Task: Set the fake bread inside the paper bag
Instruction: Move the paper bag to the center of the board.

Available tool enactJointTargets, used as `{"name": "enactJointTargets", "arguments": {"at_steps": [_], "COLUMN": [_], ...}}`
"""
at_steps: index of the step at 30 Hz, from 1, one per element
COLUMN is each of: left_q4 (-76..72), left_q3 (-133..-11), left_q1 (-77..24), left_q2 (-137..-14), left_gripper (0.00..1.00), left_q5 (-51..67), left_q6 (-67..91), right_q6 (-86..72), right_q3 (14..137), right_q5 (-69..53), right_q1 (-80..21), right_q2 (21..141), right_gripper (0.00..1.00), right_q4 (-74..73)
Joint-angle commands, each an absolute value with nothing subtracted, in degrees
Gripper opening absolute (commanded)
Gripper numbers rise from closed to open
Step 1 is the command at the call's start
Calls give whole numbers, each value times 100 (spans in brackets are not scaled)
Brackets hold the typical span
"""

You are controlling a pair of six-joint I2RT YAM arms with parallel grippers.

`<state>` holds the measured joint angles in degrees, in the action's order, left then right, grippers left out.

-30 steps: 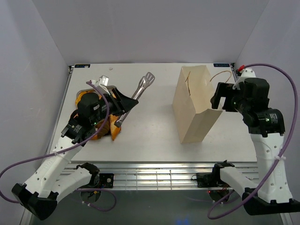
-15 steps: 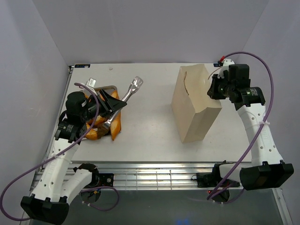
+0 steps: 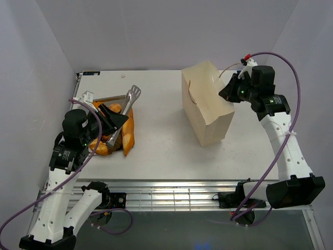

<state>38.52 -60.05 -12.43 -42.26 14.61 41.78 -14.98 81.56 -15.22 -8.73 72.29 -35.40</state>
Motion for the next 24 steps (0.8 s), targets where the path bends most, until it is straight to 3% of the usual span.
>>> {"name": "enactJointTargets", "arguments": {"at_steps": [1,9,24], "left_q4": [4061,4104,4149], "left_q3": [-5968,-5897,-5564], "left_q1": [-1195,-1204,-1204], "left_q2": [-4166,-4201,-4315], "left_gripper": [54,53,54], "left_q5": [1116,906,554], "left_q6": [4025,3973,3815], "right_q6": [-2301,-3585,-4201], "right_q3": [8078,7699,6979], "right_q5": [-1214,-406,-422], "right_q1": [-1195,-2117,-2267], "right_q2": [7251,7295,7189], "right_gripper": [8,8,9], "right_q4": [-2962,-2400,-1723]}}
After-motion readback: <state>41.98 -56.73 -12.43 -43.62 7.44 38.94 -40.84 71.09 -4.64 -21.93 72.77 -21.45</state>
